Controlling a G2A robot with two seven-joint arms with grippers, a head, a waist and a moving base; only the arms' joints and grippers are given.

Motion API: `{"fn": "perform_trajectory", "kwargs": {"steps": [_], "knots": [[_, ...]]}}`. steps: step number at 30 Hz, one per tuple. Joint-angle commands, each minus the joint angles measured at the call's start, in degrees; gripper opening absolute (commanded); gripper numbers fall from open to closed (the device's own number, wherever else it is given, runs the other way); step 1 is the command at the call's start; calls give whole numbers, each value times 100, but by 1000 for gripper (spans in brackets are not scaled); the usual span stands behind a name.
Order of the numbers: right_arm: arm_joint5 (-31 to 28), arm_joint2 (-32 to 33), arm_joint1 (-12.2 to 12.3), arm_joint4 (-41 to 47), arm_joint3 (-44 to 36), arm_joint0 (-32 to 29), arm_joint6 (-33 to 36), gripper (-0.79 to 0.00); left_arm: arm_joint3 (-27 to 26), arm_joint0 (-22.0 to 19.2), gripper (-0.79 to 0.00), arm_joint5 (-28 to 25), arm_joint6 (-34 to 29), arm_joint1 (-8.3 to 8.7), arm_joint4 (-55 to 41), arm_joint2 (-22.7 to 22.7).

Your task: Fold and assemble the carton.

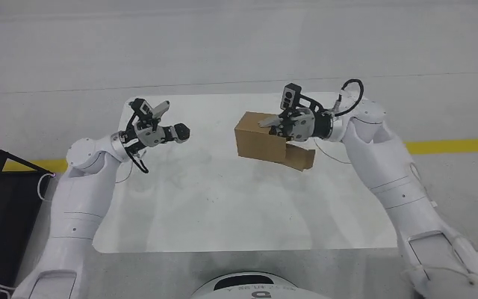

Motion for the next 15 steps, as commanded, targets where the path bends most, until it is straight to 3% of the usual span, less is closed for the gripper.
{"fn": "perform_trajectory", "kwargs": {"steps": [1,4,8,12,15], "knots": [[398,-251,46,-748,-102,342,-87,-785,108,42,0,-26,-30,46,-56,-264],[685,-1333,122,-1423,-33,1093,-371,-785,262,108,0,-48,-29,86,-244,-527],[510,-3170,231,-1571,455,2497,-195,-785,326,140,0,-64,-22,91,-322,-578],[546,-5048,123,-1292,857,3749,-231,-785,326,140,0,-64,-22,91,-322,-578],[558,-5220,-72,-1394,951,3811,-242,-785,326,140,0,-64,-22,91,-322,-578]]}}
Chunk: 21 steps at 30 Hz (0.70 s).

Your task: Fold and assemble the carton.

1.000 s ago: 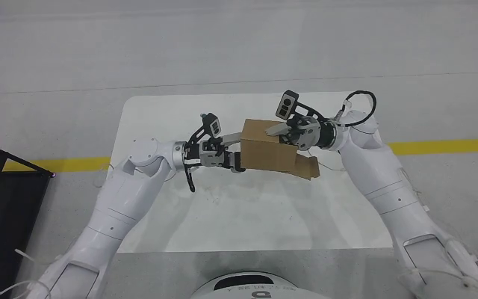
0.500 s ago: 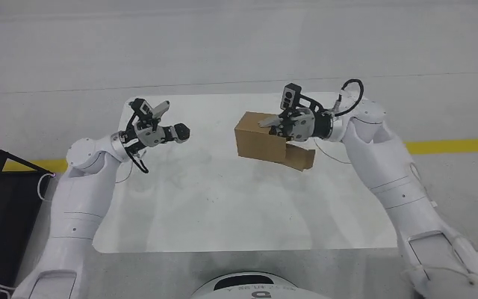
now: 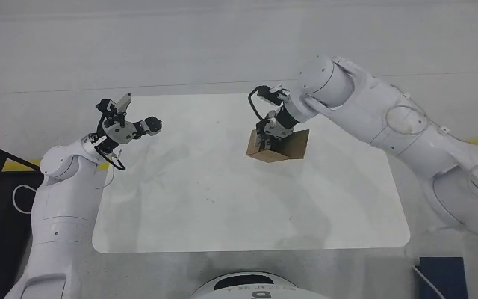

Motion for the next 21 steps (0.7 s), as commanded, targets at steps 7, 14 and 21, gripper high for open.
{"fn": "perform_trajectory", "kwargs": {"steps": [7,14,21], "knots": [[-142,257,-292,-637,216,-344,143,-508,0,0,0,0,0,0,0,0],[-142,257,-292,-637,216,-344,143,0,0,0,0,0,0,0,0,0],[236,257,-438,-815,-69,-231,-237,0,0,0,0,0,0,0,0,0]]}}
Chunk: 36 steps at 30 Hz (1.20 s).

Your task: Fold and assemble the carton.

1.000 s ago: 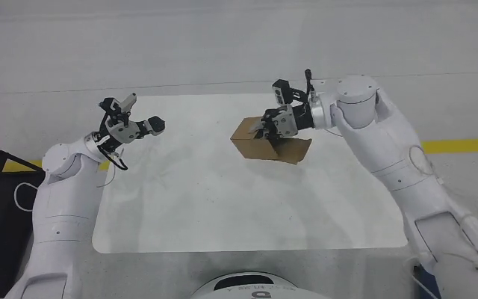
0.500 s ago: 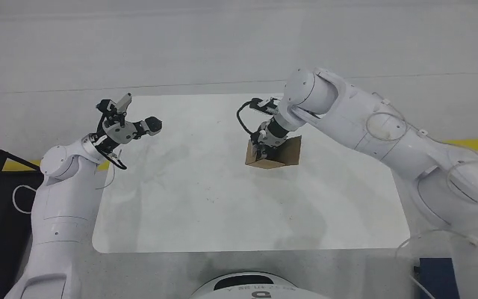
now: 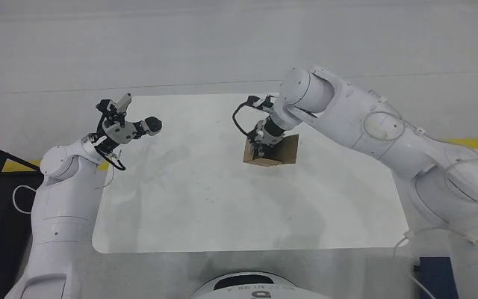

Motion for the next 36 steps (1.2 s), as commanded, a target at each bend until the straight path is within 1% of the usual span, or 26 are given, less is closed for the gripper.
{"fn": "perform_trajectory", "kwargs": {"steps": [1,10,11,12,14,15,17,19,22,26,28,30,32,34,36], "knots": [[26,0,1,56,-4,1,-15,0,0,0,0,0,0,0,0,0],[26,0,1,56,-4,1,-15,0,0,0,0,0,0,0,0,0],[-54,34,5,81,-27,-19,-76,0,0,0,0,0,0,0,0,0],[-365,190,45,175,-97,-109,-350,0,0,0,0,0,0,0,0,0],[-999,515,221,309,-385,-354,-743,0,0,0,0,0,0,0,0,0],[-1135,642,327,240,-549,-467,-962,0,0,0,0,0,0,0,0,0],[-1165,873,555,-18,-1089,-674,-1331,0,0,0,0,0,0,0,0,0],[-1014,1143,806,-277,-1687,-928,-1674,0,0,0,0,0,0,0,0,0],[-952,1569,1200,-547,-2443,-1428,-1795,0,0,0,0,0,0,0,0,0],[-1336,2158,1689,-905,-3157,-2302,-1973,0,0,0,0,0,0,0,0,0],[-1438,2409,1915,-1247,-3519,-2832,-2261,0,0,0,0,0,0,0,0,0],[-1373,2632,2120,-1617,-3864,-3382,-2608,0,0,0,0,0,0,0,0,0],[-1055,2840,2283,-1841,-4096,-3928,-3043,0,0,0,0,0,0,0,0,0],[-852,2988,2376,-1864,-4236,-4362,-3376,0,0,0,0,0,0,0,0,0],[-821,3074,2408,-1830,-4115,-4640,-3633,0,0,0,0,0,0,0,0,0]]}}
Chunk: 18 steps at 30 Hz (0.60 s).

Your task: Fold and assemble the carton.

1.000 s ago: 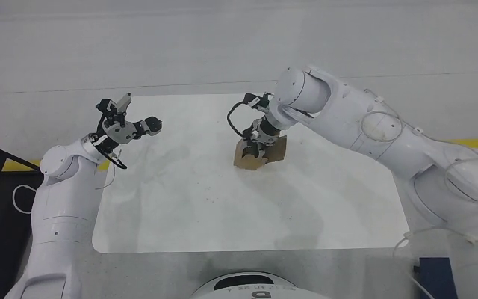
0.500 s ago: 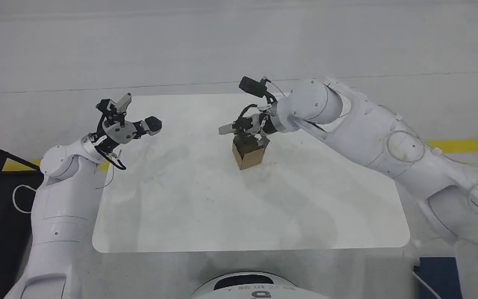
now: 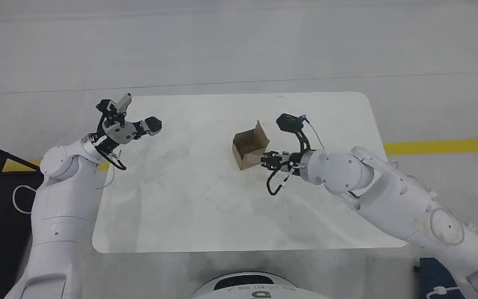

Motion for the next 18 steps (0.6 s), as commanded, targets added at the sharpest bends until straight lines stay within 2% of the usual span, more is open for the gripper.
{"fn": "perform_trajectory", "kwargs": {"steps": [1,3,6,7,10,12,13,14,17,18], "knots": [[39,20,-5,-28,133,-194,-263,-43,0,0,0,0,0,0,0,0],[13,-62,-48,-175,206,-278,-472,-77,0,0,0,0,0,0,0,0],[-461,9,-147,236,512,-309,-701,-240,0,0,0,0,0,0,0,0],[-505,37,-180,339,635,-295,-789,-271,0,0,0,0,0,0,0,0],[-524,96,-294,686,932,-208,-981,-240,0,0,0,0,0,0,0,0],[-466,148,-368,909,1184,-125,-1091,-332,0,0,0,0,0,0,0,0],[-421,158,-404,984,1279,-79,-1128,-434,0,0,0,0,0,0,0,0],[-354,177,-438,1059,1397,-27,-1163,-474,0,0,0,0,0,0,0,0],[-353,224,-524,1203,1632,130,-1130,-514,0,0,0,0,0,0,0,0],[-403,257,-541,1220,1680,172,-1100,-557,0,0,0,0,0,0,0,0]]}}
